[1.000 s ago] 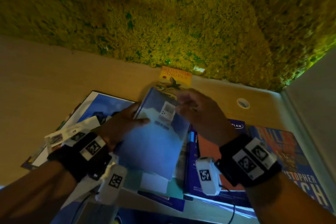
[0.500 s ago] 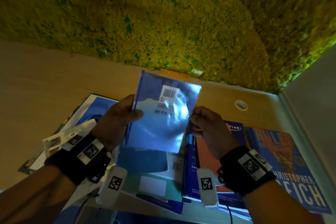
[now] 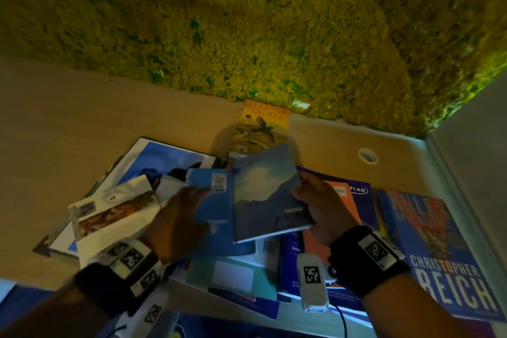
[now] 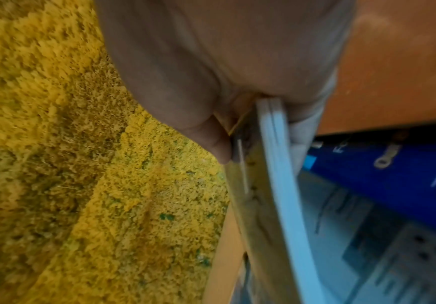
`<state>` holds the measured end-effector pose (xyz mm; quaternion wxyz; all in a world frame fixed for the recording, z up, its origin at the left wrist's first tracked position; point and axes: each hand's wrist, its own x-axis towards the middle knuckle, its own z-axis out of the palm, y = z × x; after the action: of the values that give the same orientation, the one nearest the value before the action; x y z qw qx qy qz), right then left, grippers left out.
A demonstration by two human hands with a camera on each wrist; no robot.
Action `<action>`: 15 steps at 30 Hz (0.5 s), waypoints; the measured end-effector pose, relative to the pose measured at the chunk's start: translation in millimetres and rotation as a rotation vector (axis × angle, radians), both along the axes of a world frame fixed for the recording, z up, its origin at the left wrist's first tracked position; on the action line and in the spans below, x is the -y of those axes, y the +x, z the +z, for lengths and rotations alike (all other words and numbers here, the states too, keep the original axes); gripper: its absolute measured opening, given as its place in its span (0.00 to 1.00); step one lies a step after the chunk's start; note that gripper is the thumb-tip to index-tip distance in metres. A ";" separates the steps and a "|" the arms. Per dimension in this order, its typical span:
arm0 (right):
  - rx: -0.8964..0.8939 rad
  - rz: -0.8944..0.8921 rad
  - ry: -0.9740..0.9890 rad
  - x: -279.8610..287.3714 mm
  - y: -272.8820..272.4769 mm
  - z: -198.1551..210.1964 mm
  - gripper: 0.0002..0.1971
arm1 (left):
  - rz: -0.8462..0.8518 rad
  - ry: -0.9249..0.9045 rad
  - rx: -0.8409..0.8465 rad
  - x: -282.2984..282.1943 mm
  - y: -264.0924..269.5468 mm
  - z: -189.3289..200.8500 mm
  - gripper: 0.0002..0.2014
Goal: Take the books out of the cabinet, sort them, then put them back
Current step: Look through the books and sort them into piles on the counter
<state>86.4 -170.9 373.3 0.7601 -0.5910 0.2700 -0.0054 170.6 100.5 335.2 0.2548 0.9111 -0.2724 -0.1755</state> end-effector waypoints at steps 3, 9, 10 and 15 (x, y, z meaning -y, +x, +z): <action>-0.059 -0.082 -0.119 15.2 -3.6 -16.5 0.14 | -0.213 0.263 0.146 -3.3 -25.3 -10.8 0.45; -0.033 -0.205 -0.126 26.8 -8.4 -15.9 0.15 | -0.129 -0.032 -0.177 -14.0 -25.1 -13.1 0.45; -0.026 -0.236 -0.117 30.1 -8.1 -15.8 0.10 | -0.045 -0.221 -0.350 -16.3 -23.6 -13.1 0.49; 0.004 -0.286 -0.096 40.9 -9.1 -3.6 0.08 | -0.153 -0.353 -0.283 -28.3 -18.5 -23.9 0.40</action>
<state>77.3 -211.8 369.7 0.7228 -0.5823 0.3494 -0.1277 152.1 128.8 311.3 0.4318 0.7954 -0.3286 -0.2701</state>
